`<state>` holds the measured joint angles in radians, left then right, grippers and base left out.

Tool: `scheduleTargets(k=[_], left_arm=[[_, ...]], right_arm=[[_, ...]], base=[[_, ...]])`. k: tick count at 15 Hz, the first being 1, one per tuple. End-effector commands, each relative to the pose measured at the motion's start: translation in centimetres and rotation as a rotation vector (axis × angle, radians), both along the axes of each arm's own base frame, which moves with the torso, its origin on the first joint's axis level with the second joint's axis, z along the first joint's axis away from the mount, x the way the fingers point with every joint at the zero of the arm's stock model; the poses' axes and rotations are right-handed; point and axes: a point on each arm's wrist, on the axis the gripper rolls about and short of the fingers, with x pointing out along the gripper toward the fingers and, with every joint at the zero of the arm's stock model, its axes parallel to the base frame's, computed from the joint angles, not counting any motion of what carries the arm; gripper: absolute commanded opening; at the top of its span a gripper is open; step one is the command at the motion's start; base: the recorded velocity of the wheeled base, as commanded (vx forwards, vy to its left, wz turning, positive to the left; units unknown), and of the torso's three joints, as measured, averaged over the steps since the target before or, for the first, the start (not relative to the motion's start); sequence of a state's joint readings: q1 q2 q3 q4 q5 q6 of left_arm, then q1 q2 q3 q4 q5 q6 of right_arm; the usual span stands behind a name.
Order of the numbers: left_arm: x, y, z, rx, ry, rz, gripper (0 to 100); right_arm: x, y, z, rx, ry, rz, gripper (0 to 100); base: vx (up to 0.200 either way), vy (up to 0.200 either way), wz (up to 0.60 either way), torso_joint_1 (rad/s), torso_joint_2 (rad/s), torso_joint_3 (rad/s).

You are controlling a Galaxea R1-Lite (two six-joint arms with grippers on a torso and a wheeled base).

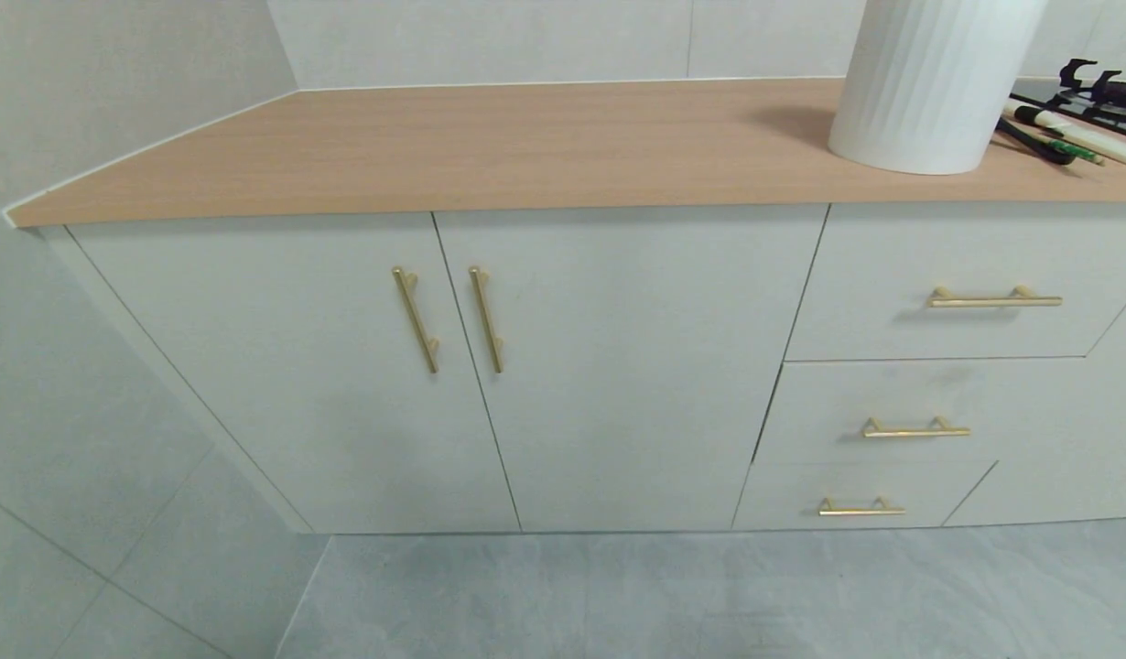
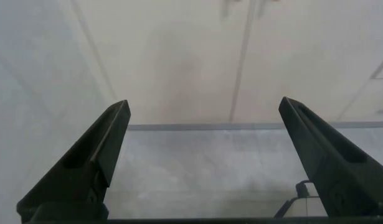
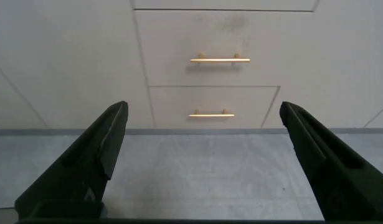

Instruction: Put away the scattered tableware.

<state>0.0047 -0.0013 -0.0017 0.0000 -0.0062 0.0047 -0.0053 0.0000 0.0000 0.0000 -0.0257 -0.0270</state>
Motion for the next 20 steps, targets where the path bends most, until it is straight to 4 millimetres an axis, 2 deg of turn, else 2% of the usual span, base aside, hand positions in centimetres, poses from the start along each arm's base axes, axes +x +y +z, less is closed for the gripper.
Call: scheduleTargets(k=[1, 9, 17, 20], left_arm=[[0.01, 0.00, 0.00, 0.000, 0.001, 0.000, 100], [0.01, 0.00, 0.00, 0.000, 0.001, 0.000, 100], [0.01, 0.00, 0.00, -0.003, 0.001, 0.000, 100], [0.01, 0.00, 0.00, -0.003, 0.001, 0.001, 100]], right_arm=[[0.02, 0.00, 0.01, -0.001, 0.003, -0.001, 100], [0.02, 0.00, 0.01, -0.001, 0.003, -0.001, 100], [0.02, 0.00, 0.01, 0.001, 0.003, -0.003, 100], [0.02, 0.00, 0.01, -0.001, 0.003, -0.003, 100]], base=[[0.000, -0.200, 0.00, 0.002, 0.00, -0.002], [0.000, -0.200, 0.00, 0.001, 0.00, 0.001], [0.000, 0.000, 0.00, 0.000, 0.00, 0.000], [0.200, 0.000, 0.00, 0.001, 0.00, 0.004]])
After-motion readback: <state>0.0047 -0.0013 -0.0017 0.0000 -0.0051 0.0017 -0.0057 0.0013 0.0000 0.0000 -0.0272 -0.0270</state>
